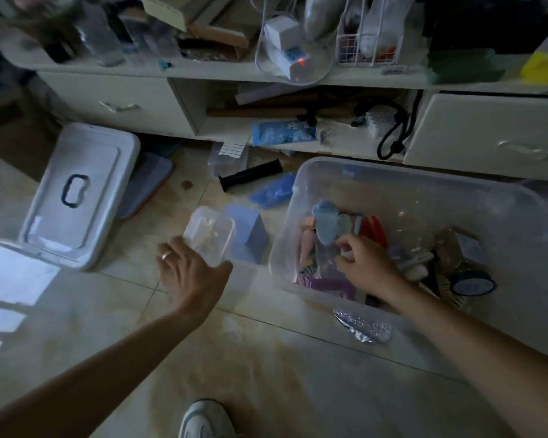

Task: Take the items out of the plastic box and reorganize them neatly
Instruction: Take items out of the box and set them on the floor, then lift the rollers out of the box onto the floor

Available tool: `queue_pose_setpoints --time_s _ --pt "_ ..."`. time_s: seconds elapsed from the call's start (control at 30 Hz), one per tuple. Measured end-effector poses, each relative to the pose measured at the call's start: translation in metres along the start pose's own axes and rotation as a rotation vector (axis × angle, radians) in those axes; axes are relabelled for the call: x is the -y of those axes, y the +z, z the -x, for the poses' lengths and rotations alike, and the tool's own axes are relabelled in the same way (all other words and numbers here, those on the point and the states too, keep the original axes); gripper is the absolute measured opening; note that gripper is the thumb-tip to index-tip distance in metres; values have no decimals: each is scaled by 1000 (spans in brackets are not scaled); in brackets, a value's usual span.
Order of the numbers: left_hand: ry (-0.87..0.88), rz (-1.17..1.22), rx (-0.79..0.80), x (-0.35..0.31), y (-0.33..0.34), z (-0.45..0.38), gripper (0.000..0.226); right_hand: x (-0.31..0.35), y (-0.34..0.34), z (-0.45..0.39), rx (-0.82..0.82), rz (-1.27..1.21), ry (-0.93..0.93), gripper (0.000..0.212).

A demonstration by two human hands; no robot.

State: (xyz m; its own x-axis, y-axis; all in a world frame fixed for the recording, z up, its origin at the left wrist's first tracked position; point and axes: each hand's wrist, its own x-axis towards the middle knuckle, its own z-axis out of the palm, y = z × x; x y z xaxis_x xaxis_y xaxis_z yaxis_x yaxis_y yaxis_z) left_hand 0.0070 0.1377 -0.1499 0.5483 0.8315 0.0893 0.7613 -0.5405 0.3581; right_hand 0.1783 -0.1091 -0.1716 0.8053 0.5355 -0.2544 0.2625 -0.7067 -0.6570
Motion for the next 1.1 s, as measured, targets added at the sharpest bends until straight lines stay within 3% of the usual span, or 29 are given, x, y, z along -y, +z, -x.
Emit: queue_pose_setpoints --time_s 0.17,0.23,0.4,0.57,0.7,0.8,0.9,1.03,1.1 --pt "166 -144 448 79 54 23 93 -10 6 -5 177 94 144 17" --pt "207 -204 551 87 72 27 103 -15 10 -3 253 128 177 4" --pt "350 -247 733 82 104 46 124 -17 9 2 299 165 172 9" --pt "575 -280 753 79 115 65 107 -24 2 2 257 150 182 7" --pt "662 -276 761 72 121 73 111 -30 -4 3 210 159 190 9" --pt "698 -281 798 59 126 83 116 -33 -10 6 216 160 186 21" --pt "684 -312 830 44 123 91 122 -40 -12 5 205 175 201 15" --pt "583 -619 887 12 94 101 138 -50 -19 2 159 182 221 14" --pt "614 -841 874 -22 64 120 113 -56 -26 0 92 221 262 16"
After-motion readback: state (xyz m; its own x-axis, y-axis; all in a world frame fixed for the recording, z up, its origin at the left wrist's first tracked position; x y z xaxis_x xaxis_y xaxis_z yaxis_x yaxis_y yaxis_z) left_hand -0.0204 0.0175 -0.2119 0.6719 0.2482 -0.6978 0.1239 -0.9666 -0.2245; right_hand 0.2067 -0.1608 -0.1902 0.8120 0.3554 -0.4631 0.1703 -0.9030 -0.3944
